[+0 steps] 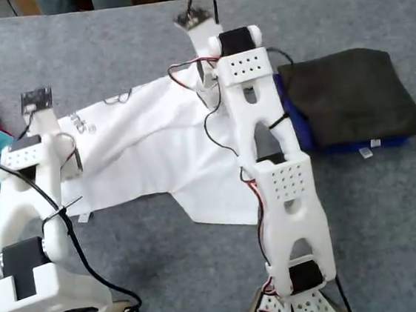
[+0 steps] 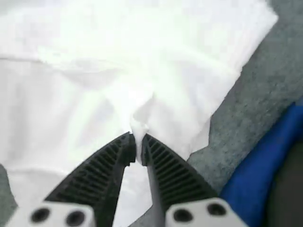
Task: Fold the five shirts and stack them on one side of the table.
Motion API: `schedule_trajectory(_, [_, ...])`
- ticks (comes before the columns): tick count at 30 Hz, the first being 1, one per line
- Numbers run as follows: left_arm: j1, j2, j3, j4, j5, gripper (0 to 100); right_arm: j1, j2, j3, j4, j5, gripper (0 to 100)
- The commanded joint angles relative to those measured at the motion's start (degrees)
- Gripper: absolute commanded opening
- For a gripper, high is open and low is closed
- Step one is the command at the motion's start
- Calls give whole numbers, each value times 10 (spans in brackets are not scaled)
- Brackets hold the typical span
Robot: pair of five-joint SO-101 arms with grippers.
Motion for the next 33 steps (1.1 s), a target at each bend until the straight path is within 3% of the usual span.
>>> schedule_trajectory(1, [-33,-12,20,-7,-18,30,-8,-105,105,2,4,14])
schedule_trajectory(8, [-92,-33,-10,13,-37,30,7,-260,255,-44,3,14])
schedule_trajectory(13, [-96,-82,5,51,-88,30,25,-332,390,-87,4,14])
schedule_trajectory(24, [-102,-91,102,1,-118,30,25,-508,786,-329,0,14])
schedule_trajectory(29, [-113,-91,96,2,-141,30,37,-553,868,-366,-1,14])
schedule_trajectory(33, [-116,-91,95,0,-144,30,96,-573,880,-376,-2,14])
